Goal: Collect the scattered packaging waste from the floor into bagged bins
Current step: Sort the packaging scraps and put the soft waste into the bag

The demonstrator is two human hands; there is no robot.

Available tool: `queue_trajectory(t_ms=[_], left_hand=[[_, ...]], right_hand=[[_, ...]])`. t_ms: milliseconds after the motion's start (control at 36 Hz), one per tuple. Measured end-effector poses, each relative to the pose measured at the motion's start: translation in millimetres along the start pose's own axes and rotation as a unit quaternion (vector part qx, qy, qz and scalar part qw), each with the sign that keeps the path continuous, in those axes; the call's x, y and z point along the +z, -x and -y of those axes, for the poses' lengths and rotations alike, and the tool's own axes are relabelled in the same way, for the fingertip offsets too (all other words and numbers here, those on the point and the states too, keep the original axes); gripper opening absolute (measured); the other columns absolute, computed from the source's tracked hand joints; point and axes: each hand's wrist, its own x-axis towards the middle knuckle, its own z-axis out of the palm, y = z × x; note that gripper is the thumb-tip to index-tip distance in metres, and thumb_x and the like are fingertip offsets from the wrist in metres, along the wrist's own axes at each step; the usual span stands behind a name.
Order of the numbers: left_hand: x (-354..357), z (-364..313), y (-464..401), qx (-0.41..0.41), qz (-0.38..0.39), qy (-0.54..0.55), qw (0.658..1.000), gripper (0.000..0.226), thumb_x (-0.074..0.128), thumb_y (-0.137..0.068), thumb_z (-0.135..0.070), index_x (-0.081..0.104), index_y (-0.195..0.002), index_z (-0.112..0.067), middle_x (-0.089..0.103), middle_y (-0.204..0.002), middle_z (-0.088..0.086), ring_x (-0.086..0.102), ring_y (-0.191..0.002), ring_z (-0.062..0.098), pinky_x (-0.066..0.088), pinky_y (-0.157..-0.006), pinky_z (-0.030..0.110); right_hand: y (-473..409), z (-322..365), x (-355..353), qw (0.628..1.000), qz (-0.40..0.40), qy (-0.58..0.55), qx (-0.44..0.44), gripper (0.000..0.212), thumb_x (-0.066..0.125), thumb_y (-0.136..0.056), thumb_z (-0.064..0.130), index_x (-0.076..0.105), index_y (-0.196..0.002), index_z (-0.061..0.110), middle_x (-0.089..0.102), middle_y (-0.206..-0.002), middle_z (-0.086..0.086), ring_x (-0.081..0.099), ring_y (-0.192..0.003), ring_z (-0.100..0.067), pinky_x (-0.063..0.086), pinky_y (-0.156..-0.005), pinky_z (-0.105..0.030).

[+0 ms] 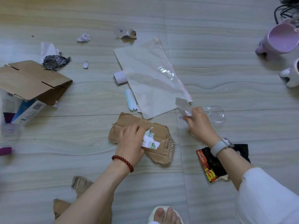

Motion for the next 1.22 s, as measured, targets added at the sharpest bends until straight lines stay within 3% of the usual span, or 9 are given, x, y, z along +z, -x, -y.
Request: queue_trajectory(t_ms=[111, 222, 333, 444, 583, 750, 944, 1083, 1222], left_hand=[[8, -7, -1, -0.002, 0.015, -0.002, 1.0, 0.05, 0.078, -0.05, 0.001, 0.062, -0.094, -0.018, 0.055, -0.08, -0.002, 0.045, -0.078, 0.015, 0.036, -0.073, 0.028], [14, -14, -5, 0.0, 0.018, -0.001, 1.0, 0.054, 0.079, -0.05, 0.0, 0.063, -0.097, -0.02, 0.054, -0.08, -0.003, 0.04, -0.081, 0.013, 0.034, -0.078, 0.027], [20, -19, -3, -0.002, 0.032, -0.002, 0.999, 0.05, 0.078, -0.055, -0.002, 0.063, -0.098, -0.022, 0.054, -0.083, -0.004, 0.049, -0.081, 0.016, 0.035, -0.083, 0.029], [17, -34, -2, 0.027, 0.032, 0.006, 0.999, 0.055, 0.075, -0.044, 0.005, 0.064, -0.093, -0.016, 0.055, -0.077, -0.001, 0.055, -0.072, 0.02, 0.043, -0.073, 0.033], [19, -65, -10, 0.092, 0.041, 0.117, 0.988, 0.032, 0.063, -0.068, -0.012, 0.057, -0.099, -0.016, 0.059, -0.083, 0.002, 0.049, -0.075, 0.016, 0.036, -0.061, 0.025], [31, -116, -23, 0.127, 0.213, 0.123, 0.961, 0.027, 0.057, -0.082, -0.016, 0.057, -0.109, -0.015, 0.056, -0.098, 0.002, 0.057, -0.076, 0.027, 0.035, -0.056, 0.029], [80, -169, -27, 0.169, 0.351, 0.01, 0.921, 0.025, 0.053, -0.083, -0.012, 0.049, -0.107, -0.009, 0.041, -0.124, 0.008, 0.055, -0.077, 0.034, 0.039, -0.058, 0.035], [107, -203, -35, 0.199, 0.362, -0.038, 0.91, 0.061, 0.055, -0.08, -0.007, 0.029, -0.134, -0.018, 0.014, -0.151, 0.012, 0.051, -0.067, 0.029, 0.038, -0.055, 0.033], [134, -212, -30, 0.178, 0.389, -0.087, 0.9, 0.088, 0.057, -0.084, -0.014, -0.005, -0.146, -0.023, -0.008, -0.155, 0.008, 0.059, -0.079, 0.031, 0.035, -0.056, 0.031]], right_hand=[[20, -27, -19, 0.998, 0.006, -0.004, 0.056, 0.023, 0.053, -0.091, 0.01, 0.055, -0.107, -0.007, 0.038, -0.128, -0.019, 0.039, -0.121, -0.028, 0.026, -0.087, -0.015], [38, -56, 2, 0.99, 0.093, 0.09, 0.06, 0.027, 0.052, -0.092, 0.017, 0.057, -0.112, 0.001, 0.02, -0.151, -0.012, 0.015, -0.137, -0.033, 0.02, -0.11, -0.042], [49, -63, 22, 0.988, 0.048, 0.15, -0.001, 0.03, 0.054, -0.087, 0.007, 0.057, -0.117, 0.007, 0.041, -0.138, -0.011, 0.034, -0.124, -0.035, 0.033, -0.098, -0.047], [51, -53, 22, 0.996, 0.046, 0.068, -0.037, 0.021, 0.048, -0.087, -0.002, 0.054, -0.105, 0.007, 0.052, -0.104, -0.01, 0.048, -0.099, -0.032, 0.035, -0.075, -0.031], [58, -43, -33, 0.973, -0.08, -0.2, 0.088, 0.045, 0.052, -0.091, 0.008, 0.038, -0.134, 0.013, 0.05, -0.107, 0.001, 0.05, -0.092, -0.013, 0.039, -0.065, -0.004], [87, -96, -78, 0.942, -0.123, -0.241, 0.198, 0.017, 0.062, -0.085, 0.01, 0.058, -0.101, 0.011, 0.06, -0.089, -0.008, 0.054, -0.079, -0.02, 0.041, -0.065, -0.027], [122, -150, -75, 0.881, -0.164, -0.344, 0.281, 0.015, 0.056, -0.087, 0.0, 0.056, -0.102, 0.004, 0.059, -0.078, -0.001, 0.06, -0.056, 0.005, 0.044, -0.049, -0.006], [125, -172, -62, 0.88, -0.139, -0.344, 0.298, 0.013, 0.058, -0.088, 0.007, 0.055, -0.1, 0.011, 0.061, -0.093, -0.01, 0.058, -0.086, -0.021, 0.048, -0.072, -0.027], [130, -176, -45, 0.896, -0.102, -0.337, 0.271, 0.036, 0.056, -0.088, 0.005, 0.052, -0.121, 0.018, 0.056, -0.12, -0.005, 0.056, -0.105, -0.016, 0.045, -0.085, -0.026]])
